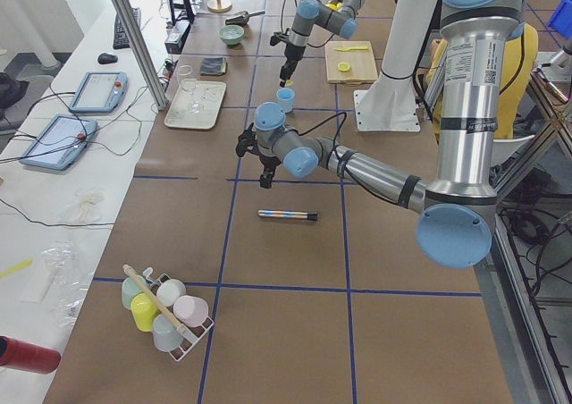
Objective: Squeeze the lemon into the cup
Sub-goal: 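Carry the lemon slice with right gripper over the blue cup, then open right gripper to drop the lemon slice into the cup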
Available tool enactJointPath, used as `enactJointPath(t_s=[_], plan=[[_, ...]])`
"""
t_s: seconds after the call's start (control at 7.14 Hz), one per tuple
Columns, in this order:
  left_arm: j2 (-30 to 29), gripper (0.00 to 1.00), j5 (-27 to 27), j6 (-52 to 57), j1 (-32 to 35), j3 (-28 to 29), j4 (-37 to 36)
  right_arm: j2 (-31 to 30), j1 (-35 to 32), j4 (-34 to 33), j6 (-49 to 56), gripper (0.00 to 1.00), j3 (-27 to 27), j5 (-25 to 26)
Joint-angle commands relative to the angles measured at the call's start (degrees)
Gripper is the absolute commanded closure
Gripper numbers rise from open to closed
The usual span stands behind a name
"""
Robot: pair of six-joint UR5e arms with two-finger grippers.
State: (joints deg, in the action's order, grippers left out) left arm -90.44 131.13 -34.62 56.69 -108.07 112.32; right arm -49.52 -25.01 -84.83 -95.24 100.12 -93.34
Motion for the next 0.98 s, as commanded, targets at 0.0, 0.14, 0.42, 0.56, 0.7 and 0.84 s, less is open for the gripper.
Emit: enactJointPath(t_s=[0.0,0.14,0.42,0.56,0.7,0.84], plan=[[0.0,0.01,0.0,-0.01,0.0,-0.12,0.0,0.21,0.05,0.01,-0.03,0.4,-0.72,-0.09],[0.0,0.01,0.0,-0.01,0.09,-0.12,0.0,0.12,0.14,0.01,-0.03,0.36,-0.98,-0.09],[0.0,0.01,0.0,-0.01,0.0,-0.03,0.0,0.12,0.14,0.01,0.06,0.27,-0.98,-0.18],[0.0,0.01,0.0,-0.01,0.09,0.05,0.0,0.12,0.14,0.01,0.06,0.2,-0.98,-0.26],[0.87,0.01,-0.09,0.16,0.0,0.05,0.0,0.12,0.14,0.01,0.14,0.17,-0.9,-0.26],[1.84,0.01,-0.17,0.77,0.0,0.32,0.09,0.12,0.14,0.01,0.14,0.15,-0.63,-0.35]])
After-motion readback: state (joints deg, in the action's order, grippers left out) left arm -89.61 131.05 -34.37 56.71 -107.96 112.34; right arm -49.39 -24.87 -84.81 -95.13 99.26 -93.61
